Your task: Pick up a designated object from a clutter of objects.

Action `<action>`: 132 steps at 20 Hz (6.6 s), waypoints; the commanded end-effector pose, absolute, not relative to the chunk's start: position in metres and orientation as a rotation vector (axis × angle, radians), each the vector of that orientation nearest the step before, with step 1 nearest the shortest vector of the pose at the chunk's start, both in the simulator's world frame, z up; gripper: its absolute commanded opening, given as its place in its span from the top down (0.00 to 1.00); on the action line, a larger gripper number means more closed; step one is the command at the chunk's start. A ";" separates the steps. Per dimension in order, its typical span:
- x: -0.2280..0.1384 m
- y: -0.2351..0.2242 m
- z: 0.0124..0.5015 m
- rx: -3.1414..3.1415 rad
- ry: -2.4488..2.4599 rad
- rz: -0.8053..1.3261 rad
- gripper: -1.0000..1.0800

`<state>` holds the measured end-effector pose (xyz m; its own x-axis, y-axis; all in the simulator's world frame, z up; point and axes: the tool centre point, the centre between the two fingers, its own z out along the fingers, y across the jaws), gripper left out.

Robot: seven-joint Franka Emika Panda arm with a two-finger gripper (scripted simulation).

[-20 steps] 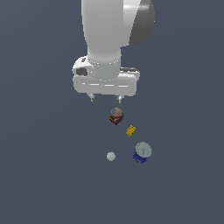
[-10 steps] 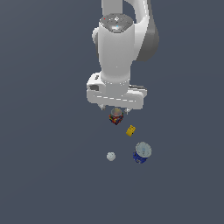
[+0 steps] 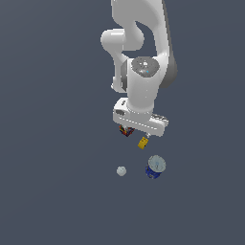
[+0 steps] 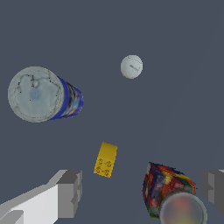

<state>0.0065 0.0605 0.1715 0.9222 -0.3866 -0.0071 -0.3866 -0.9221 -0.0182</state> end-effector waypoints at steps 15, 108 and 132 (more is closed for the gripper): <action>-0.019 0.107 0.079 -2.975 1.000 0.002 0.04; -0.077 0.099 0.439 -2.967 1.031 -0.002 1.00; -0.066 0.099 0.472 -2.968 1.030 0.000 1.00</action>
